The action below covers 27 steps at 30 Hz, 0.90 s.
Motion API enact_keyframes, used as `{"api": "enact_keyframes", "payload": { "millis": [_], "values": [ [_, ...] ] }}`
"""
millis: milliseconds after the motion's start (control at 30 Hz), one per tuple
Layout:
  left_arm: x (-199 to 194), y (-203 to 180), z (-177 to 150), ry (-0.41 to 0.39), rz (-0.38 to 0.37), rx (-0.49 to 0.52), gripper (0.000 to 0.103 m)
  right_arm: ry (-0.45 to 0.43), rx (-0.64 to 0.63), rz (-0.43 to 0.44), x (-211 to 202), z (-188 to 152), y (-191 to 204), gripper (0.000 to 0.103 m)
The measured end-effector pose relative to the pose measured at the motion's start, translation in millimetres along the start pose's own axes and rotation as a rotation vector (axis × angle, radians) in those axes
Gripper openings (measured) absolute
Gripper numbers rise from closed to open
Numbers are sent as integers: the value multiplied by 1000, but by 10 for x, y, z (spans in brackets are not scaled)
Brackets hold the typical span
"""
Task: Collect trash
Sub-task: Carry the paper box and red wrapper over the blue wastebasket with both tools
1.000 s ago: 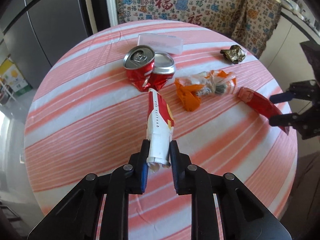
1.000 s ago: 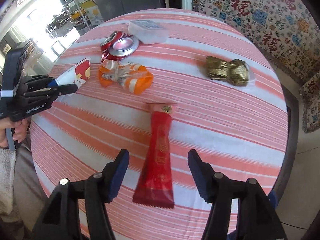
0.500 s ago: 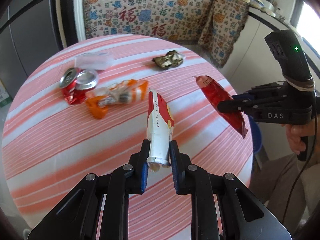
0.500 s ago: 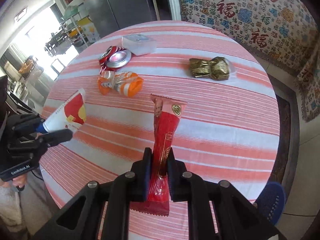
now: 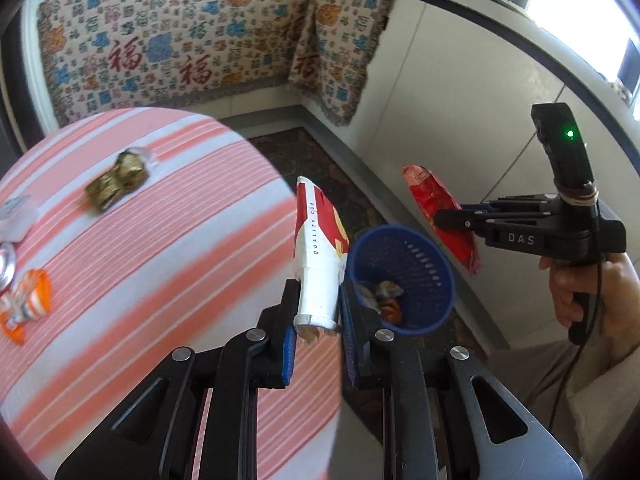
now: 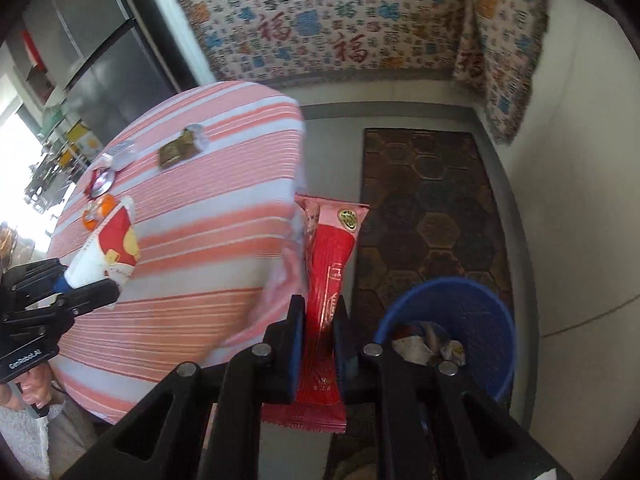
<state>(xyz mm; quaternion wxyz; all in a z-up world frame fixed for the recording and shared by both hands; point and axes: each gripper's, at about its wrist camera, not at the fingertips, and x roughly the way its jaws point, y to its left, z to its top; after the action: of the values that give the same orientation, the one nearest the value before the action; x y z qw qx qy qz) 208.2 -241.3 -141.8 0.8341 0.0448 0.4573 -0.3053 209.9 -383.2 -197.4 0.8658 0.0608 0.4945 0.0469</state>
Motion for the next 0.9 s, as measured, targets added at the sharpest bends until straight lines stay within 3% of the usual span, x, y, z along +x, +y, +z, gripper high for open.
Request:
{"api": "enact_keyframes", "payload": {
  "millis": [200, 300, 667, 900],
  "values": [
    [556, -559, 246, 45, -51, 47, 19, -16, 152, -102, 70, -197, -841, 13],
    [820, -771, 320, 68, -72, 60, 19, -13, 228, -90, 143, -279, -1155, 13],
    [1598, -1254, 391, 146, -121, 92, 19, 14, 301, -118, 248, -406, -1699, 13],
    [1796, -1353, 315, 172, -125, 104, 21, 23, 355, -106, 308, -488, -1939, 13]
  ]
}}
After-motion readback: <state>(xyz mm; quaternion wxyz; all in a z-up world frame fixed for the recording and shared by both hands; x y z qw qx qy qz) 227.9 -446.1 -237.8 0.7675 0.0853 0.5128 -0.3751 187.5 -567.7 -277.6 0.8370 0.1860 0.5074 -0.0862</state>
